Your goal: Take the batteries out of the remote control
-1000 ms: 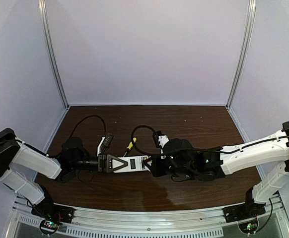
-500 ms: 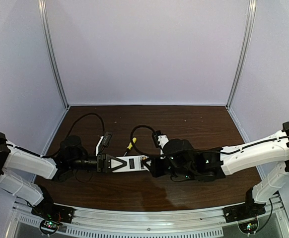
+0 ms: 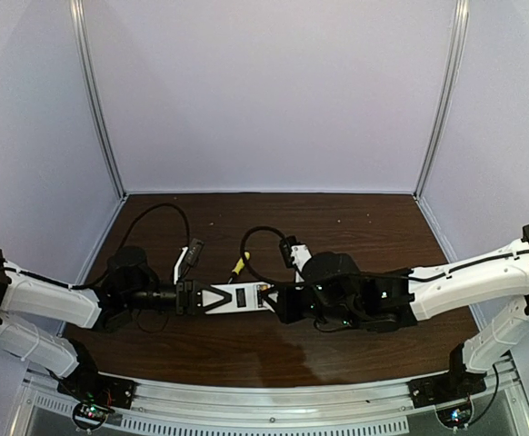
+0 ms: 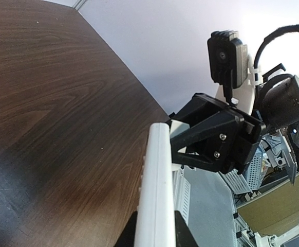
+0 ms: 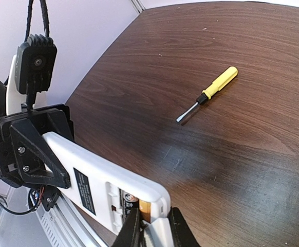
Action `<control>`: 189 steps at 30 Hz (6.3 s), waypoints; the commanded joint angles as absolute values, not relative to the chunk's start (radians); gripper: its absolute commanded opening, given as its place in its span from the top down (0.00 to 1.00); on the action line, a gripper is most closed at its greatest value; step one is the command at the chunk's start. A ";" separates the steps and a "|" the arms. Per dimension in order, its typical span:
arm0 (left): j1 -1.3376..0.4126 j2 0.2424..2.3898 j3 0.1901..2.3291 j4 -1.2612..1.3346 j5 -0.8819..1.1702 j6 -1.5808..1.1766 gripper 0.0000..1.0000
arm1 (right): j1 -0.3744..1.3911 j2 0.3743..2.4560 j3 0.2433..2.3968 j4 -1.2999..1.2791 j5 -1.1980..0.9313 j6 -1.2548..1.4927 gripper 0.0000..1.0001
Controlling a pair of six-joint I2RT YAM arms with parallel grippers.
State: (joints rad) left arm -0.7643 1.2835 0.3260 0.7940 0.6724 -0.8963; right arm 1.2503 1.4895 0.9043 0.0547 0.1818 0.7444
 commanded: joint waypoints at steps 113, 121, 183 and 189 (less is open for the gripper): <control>-0.742 1.162 0.309 0.694 0.549 -0.833 0.05 | 1.058 1.584 0.784 0.493 -0.423 0.679 1.00; -0.742 1.066 0.313 0.543 0.393 -0.770 0.03 | 0.996 1.619 0.744 0.480 -0.442 0.753 1.00; -0.742 1.025 0.322 0.391 0.135 -0.660 0.03 | 0.828 1.946 1.141 -0.036 -0.407 0.554 0.13; -0.742 1.044 0.311 0.419 0.078 -0.632 0.03 | 0.828 1.820 1.095 -0.074 -0.279 0.516 0.10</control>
